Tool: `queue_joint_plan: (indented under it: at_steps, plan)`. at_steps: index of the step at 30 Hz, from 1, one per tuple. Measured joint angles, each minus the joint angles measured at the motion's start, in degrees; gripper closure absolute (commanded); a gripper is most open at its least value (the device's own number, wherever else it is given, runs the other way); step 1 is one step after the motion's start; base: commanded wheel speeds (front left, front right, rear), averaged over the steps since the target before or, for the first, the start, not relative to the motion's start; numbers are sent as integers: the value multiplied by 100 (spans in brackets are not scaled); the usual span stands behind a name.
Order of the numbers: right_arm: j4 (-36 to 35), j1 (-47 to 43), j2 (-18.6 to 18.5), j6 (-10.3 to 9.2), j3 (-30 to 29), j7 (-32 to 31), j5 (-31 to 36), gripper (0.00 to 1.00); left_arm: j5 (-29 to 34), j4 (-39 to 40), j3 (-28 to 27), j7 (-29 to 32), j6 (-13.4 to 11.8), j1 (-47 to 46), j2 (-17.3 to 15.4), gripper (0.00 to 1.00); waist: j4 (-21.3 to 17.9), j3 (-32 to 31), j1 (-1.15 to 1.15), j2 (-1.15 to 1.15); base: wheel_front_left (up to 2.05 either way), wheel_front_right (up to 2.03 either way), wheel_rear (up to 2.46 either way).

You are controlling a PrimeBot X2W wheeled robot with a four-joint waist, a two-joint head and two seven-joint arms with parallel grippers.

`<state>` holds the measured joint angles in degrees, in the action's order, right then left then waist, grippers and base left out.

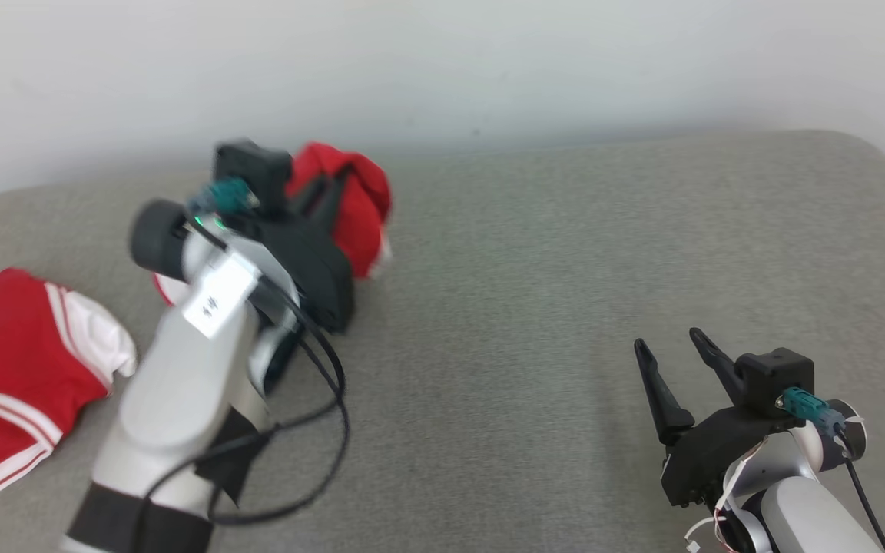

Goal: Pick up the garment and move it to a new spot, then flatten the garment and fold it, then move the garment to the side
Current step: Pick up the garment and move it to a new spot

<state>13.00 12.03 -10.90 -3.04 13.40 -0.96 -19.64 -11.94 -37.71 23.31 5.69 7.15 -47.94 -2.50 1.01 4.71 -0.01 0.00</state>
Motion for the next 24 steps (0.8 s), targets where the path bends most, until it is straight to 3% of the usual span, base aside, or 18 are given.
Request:
queue_joint_plan:
  at_steps: [11, 17, 24]
  plan:
    - [-11, -230, -51, -25, -118, 104, -53, 0, -678, 1044, 1198, -133, 0, 1025, 54, 100, -532, -206, 1, 0, 0, 0, 0]
    - [-76, -232, -66, -48, -156, 148, -59, 0, -797, 1183, 1589, -19, -1, 1595, 40, 100, -600, -142, 1, 0, 0, 0, 0]
    - [-55, -207, -59, -48, -126, 153, -62, 0, -1451, 1372, 2642, -18, -176, 2034, 4, 100, -608, -67, 2, 1, 0, 0, 0]
